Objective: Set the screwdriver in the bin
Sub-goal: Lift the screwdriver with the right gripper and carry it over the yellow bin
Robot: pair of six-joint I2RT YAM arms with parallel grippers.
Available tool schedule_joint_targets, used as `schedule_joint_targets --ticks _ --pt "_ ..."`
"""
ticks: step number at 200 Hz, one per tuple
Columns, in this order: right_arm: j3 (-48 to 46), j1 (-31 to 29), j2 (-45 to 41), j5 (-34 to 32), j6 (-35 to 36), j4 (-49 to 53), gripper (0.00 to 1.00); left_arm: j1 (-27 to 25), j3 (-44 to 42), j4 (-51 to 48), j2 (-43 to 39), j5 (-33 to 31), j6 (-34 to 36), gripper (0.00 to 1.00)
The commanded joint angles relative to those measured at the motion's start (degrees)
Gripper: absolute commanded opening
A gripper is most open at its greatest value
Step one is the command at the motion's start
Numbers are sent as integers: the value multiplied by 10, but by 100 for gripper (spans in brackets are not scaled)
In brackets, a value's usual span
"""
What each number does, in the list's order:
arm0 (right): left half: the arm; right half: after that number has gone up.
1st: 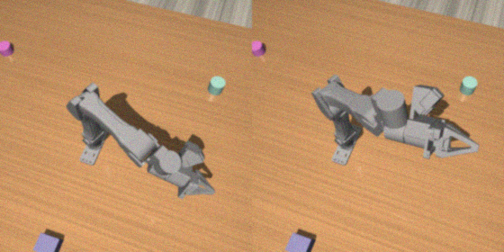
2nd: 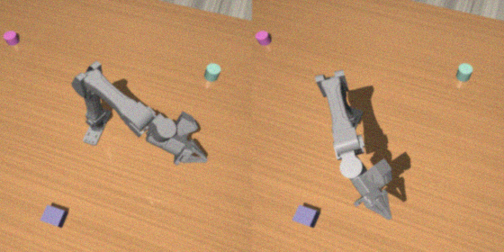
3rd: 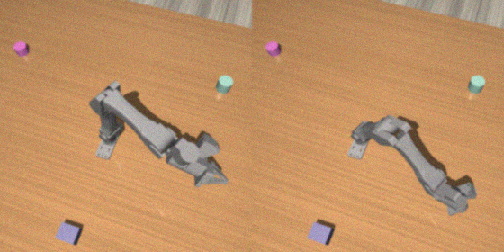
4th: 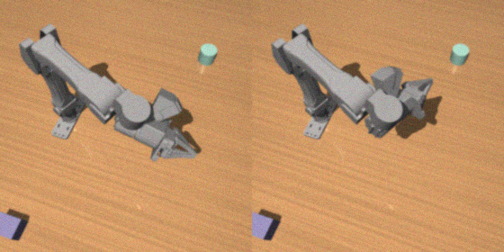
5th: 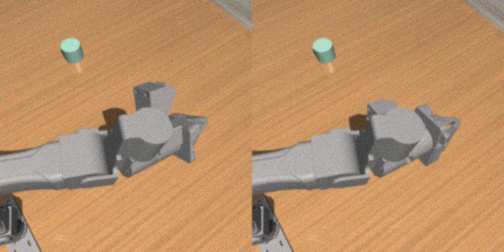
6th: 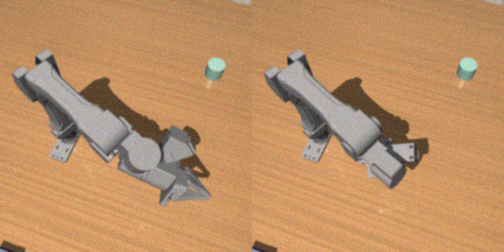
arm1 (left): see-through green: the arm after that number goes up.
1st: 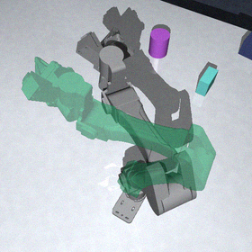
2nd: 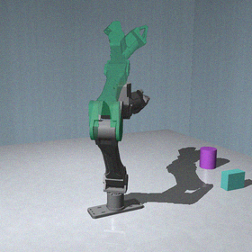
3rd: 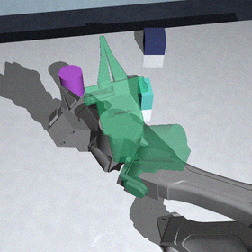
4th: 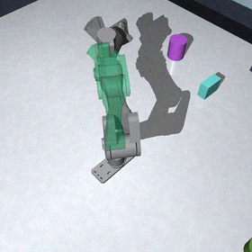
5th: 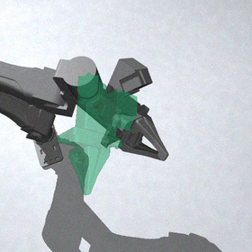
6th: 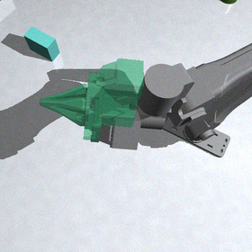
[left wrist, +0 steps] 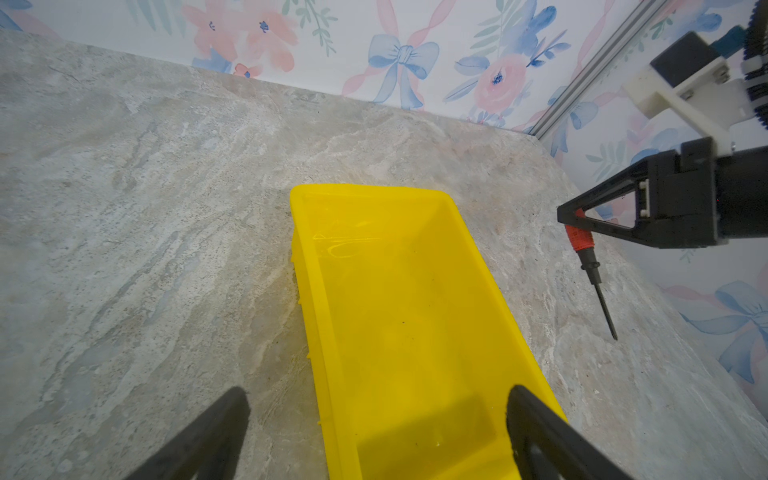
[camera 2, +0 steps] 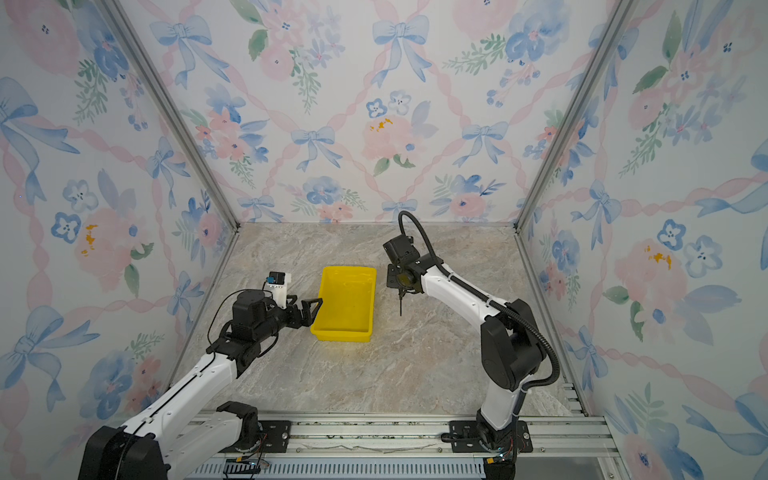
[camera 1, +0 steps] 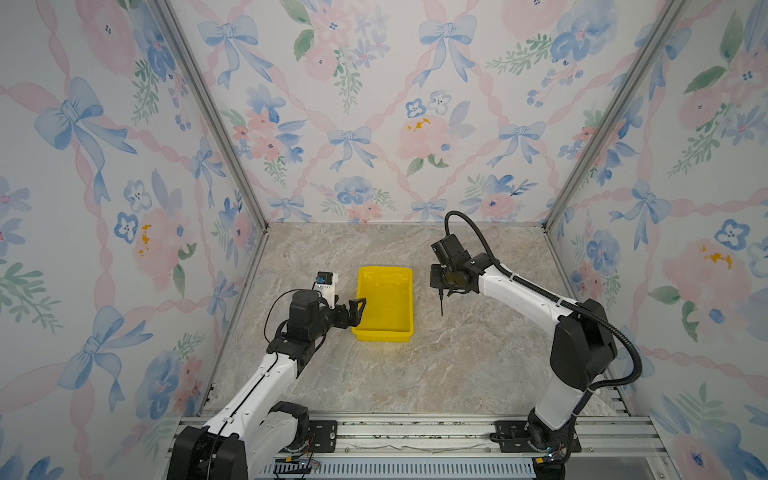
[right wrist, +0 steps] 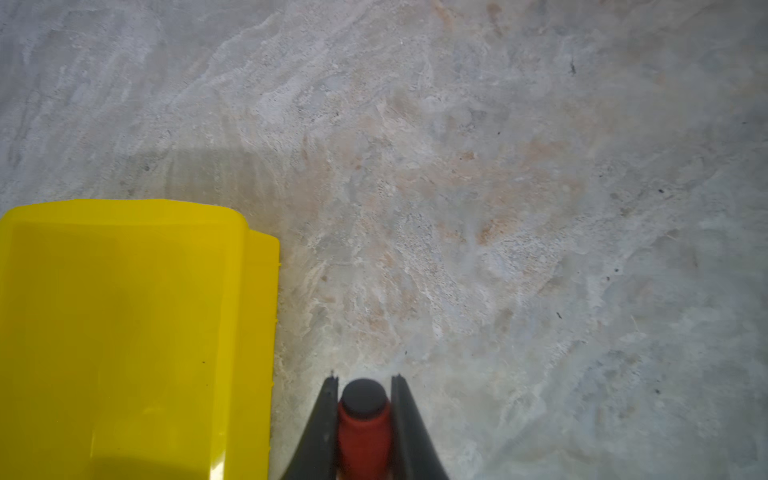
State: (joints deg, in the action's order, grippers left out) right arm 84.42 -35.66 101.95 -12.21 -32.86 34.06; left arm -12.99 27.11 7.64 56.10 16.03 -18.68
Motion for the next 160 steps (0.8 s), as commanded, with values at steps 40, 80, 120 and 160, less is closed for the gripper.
schedule_joint_targets --ticks 40,80,120,160 --pt "99 -59 71 75 -87 -15 2 -2 -9 10 -7 -10 3 98" --pt "113 -82 124 121 -142 -59 2 -3 -9 2 -18 -19 4 98" --pt "133 -92 172 140 -171 -83 2 -2 -11 -6 -32 -29 7 98" --pt "152 -99 216 126 -175 -91 3 -3 -12 -9 -40 -33 11 98"
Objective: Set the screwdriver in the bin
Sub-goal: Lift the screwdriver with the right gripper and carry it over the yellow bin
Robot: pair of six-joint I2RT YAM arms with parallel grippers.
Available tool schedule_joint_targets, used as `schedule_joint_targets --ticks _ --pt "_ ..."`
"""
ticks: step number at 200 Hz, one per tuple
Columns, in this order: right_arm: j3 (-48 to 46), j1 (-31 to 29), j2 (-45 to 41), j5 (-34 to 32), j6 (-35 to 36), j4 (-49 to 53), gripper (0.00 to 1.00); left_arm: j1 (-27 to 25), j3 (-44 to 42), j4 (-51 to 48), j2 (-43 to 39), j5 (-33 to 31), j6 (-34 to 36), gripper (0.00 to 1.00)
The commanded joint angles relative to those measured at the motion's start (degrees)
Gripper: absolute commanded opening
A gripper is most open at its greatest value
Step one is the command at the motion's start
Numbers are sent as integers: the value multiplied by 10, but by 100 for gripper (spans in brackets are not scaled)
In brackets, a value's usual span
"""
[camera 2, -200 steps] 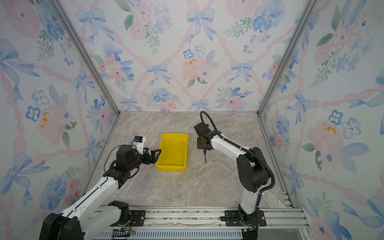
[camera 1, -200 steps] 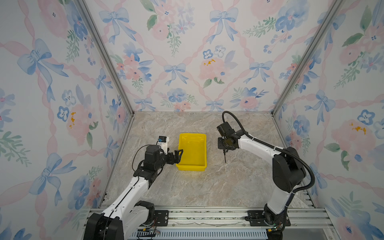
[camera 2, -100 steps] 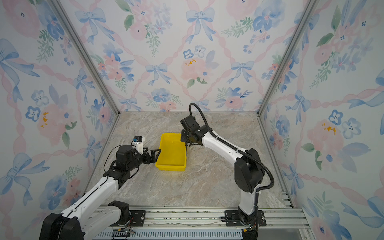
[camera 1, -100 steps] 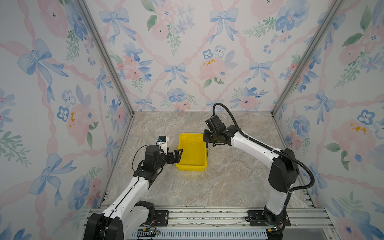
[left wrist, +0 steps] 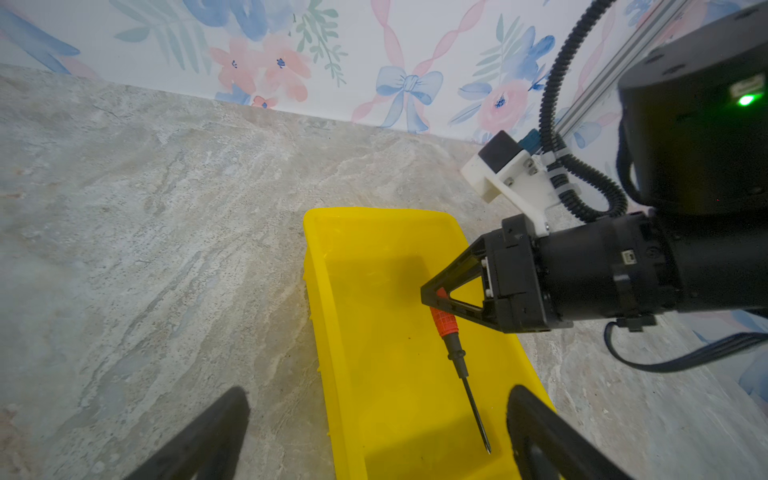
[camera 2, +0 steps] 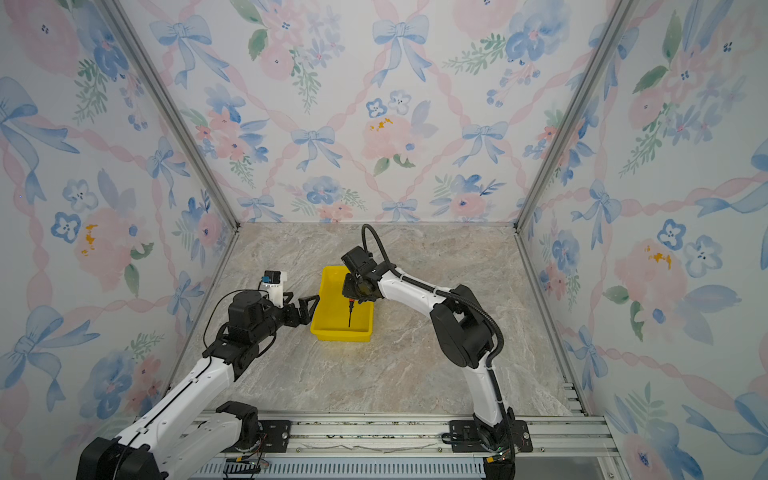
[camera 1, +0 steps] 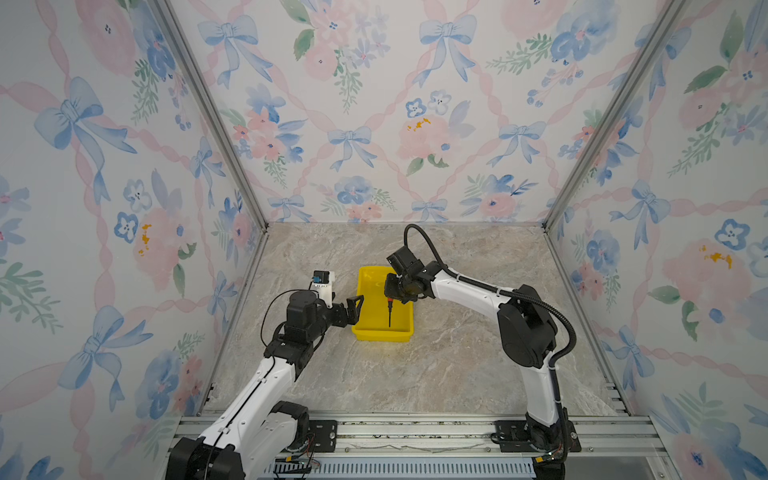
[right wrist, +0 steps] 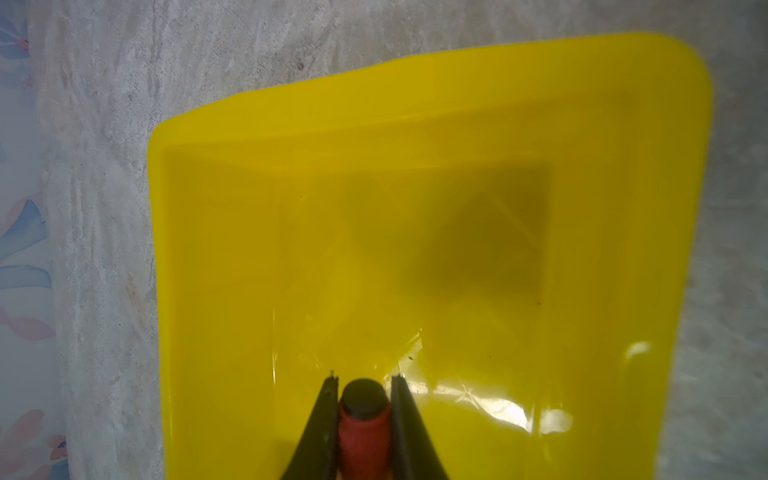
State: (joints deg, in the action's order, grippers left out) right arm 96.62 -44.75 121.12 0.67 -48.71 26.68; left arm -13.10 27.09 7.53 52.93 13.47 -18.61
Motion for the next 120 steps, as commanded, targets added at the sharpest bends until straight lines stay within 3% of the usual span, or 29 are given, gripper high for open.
schedule_joint_targets --ticks 1,50,120 --pt "31 -8 26 -3 -16 -16 3 -2 -12 -8 -9 -8 10 98" --pt "117 -27 97 -20 11 24 4 -3 -13 -1 -6 -5 9 97" --pt "148 -31 137 -30 7 34 6 -4 -14 0 -8 -9 13 97"
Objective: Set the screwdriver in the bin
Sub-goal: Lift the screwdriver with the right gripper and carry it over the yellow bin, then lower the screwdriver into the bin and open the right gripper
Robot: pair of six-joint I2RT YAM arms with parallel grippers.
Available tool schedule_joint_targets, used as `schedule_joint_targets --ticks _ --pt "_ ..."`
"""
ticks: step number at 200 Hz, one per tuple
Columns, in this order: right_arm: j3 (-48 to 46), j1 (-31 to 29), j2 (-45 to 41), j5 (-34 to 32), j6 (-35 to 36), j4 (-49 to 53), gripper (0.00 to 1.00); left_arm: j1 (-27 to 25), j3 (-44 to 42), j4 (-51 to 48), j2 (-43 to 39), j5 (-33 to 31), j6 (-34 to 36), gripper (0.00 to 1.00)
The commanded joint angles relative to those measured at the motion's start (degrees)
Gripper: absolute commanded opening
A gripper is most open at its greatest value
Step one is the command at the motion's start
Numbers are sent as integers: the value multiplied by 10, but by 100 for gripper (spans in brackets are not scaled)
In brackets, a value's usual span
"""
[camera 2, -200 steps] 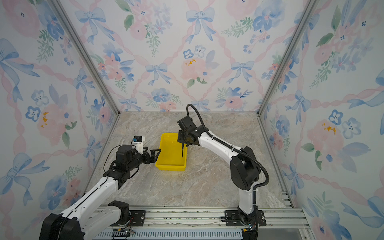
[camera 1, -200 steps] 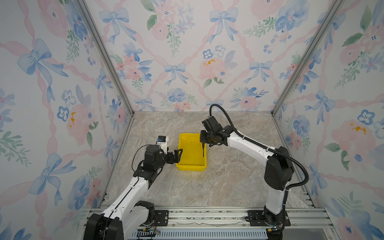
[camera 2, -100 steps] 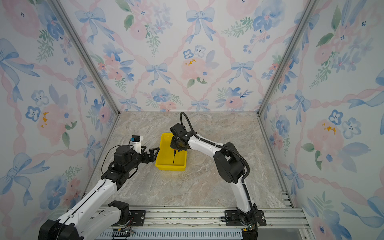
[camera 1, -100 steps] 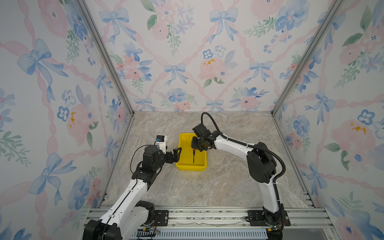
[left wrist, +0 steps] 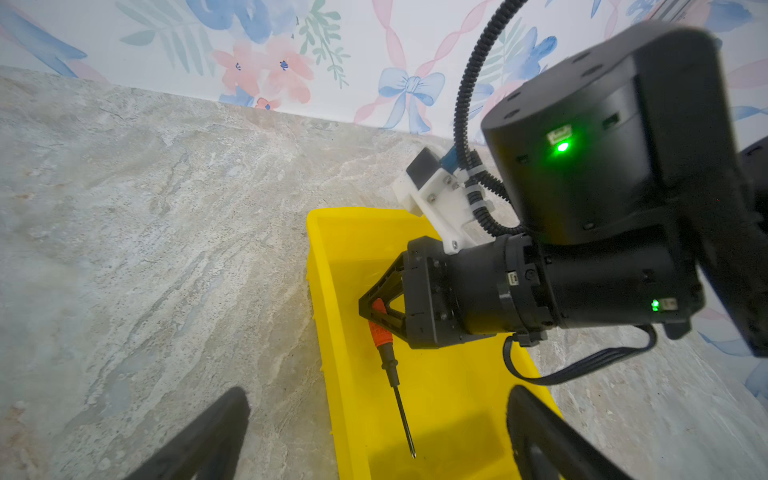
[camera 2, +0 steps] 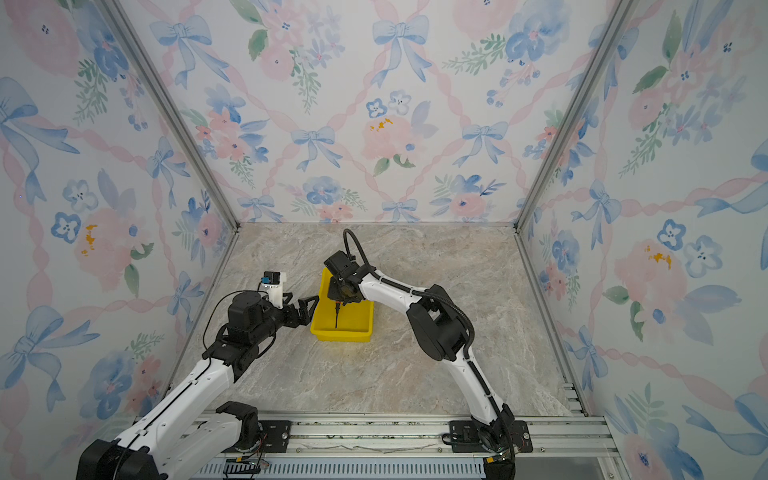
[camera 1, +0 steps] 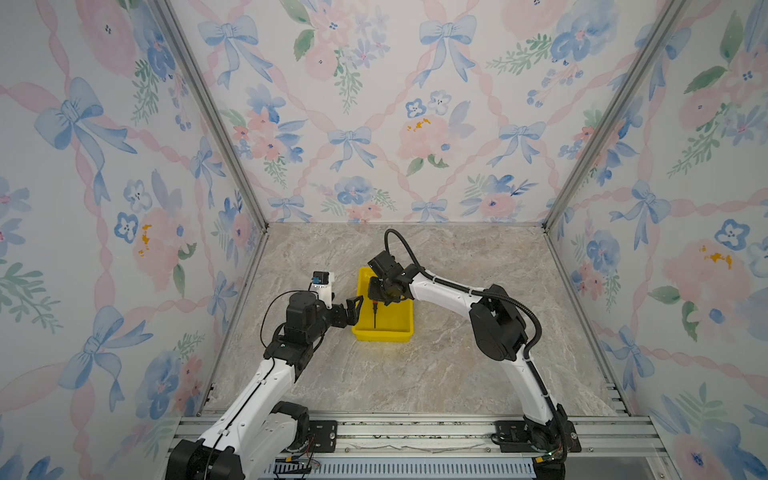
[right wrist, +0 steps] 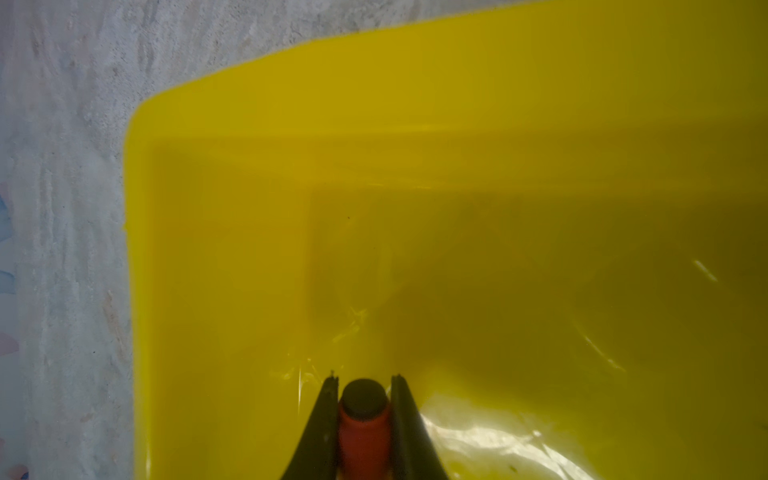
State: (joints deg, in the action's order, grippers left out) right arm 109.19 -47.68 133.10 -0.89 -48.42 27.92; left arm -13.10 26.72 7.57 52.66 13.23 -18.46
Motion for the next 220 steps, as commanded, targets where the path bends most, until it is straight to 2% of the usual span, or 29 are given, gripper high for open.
schedule_joint_targets --ticks 1,60,143,185,220 --pt "23 -2 18 -14 4 21 6 -4 -10 0 -5 -7 11 98" --pt "11 -3 24 -22 -1 14 8 -4 -11 -1 -10 -11 12 97" --pt "11 -7 21 -41 -3 19 23 -4 -10 -3 -12 -28 19 97" --pt "-1 -8 -7 -68 11 10 36 -5 -11 -5 -22 -43 20 98" --pt "10 -9 -40 -96 35 23 42 -6 -11 -4 -23 -49 21 98"
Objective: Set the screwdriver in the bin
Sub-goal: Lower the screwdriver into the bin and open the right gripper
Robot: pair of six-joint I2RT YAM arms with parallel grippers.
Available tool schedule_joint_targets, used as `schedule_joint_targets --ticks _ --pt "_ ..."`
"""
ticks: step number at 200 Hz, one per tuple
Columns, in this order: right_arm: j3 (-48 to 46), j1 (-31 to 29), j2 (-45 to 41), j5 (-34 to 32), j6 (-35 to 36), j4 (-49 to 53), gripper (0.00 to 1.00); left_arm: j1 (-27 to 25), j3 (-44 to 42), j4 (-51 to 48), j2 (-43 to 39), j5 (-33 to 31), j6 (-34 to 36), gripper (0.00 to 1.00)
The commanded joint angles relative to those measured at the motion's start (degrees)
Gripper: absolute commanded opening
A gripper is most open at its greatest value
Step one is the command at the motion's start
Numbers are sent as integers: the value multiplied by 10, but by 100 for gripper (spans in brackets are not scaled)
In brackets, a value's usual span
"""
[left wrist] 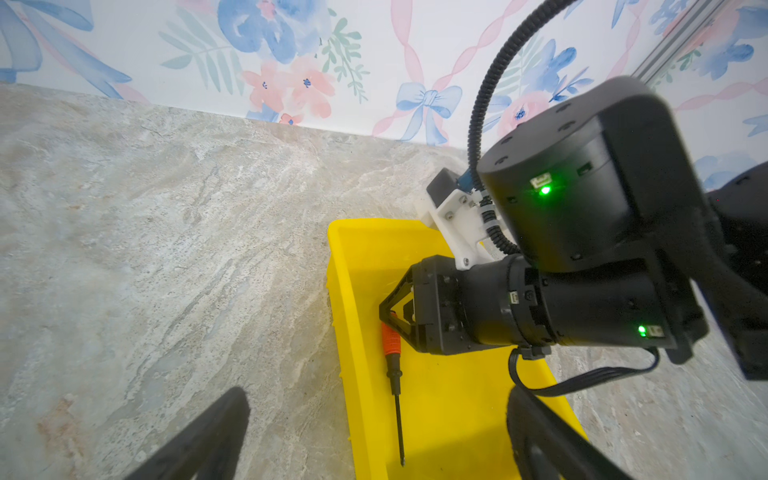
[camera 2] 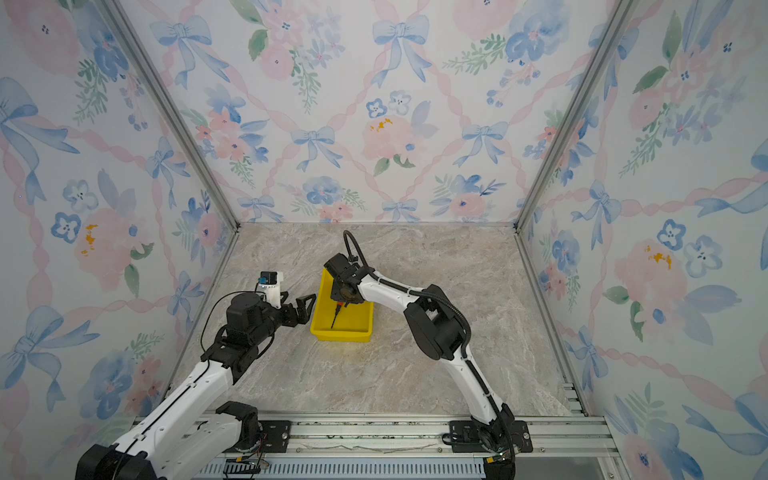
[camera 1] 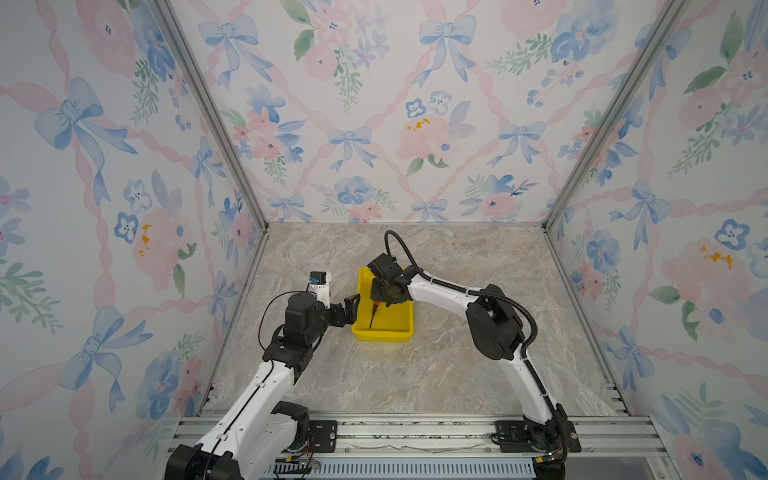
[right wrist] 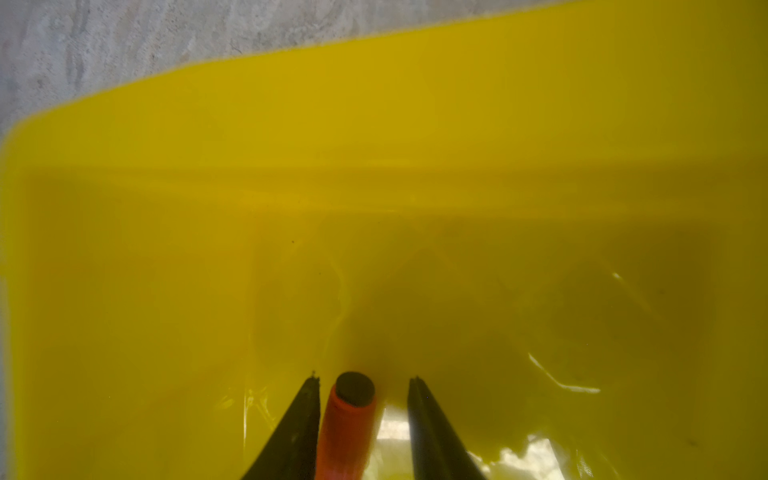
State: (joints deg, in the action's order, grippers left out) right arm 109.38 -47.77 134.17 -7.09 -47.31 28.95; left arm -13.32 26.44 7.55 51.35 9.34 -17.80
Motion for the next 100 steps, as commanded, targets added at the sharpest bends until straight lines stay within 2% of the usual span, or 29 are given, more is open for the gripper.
schedule_joint_targets --ticks 1,35,67,75,79,81,82,86,100 --pt "8 -8 -53 -35 25 13 42 -3 -8 -4 -10 -11 14 98" --pt "-8 -11 -120 -73 72 7 52 -1 -9 -23 -27 -54 -32 97" --pt "-84 -13 -216 -115 103 -18 65 -1 -8 -50 -44 -93 -37 97" --pt "-115 -13 -247 -133 106 -23 72 -1 -8 -54 -46 -105 -34 97" --pt "-132 -13 -263 -143 108 -24 85 -1 -7 -55 -48 -110 -32 97" --pt "-139 -12 -271 -149 110 -25 97 0 -8 -55 -47 -113 -31 97" --pt "-145 -12 -276 -151 110 -25 100 0 -8 -55 -47 -115 -30 97" --pt "-163 -12 -292 -160 111 -26 97 0 -8 -57 -48 -119 -29 98" --pt "-220 -8 -347 -193 112 -21 97 0 -10 -59 -53 -138 -23 97"
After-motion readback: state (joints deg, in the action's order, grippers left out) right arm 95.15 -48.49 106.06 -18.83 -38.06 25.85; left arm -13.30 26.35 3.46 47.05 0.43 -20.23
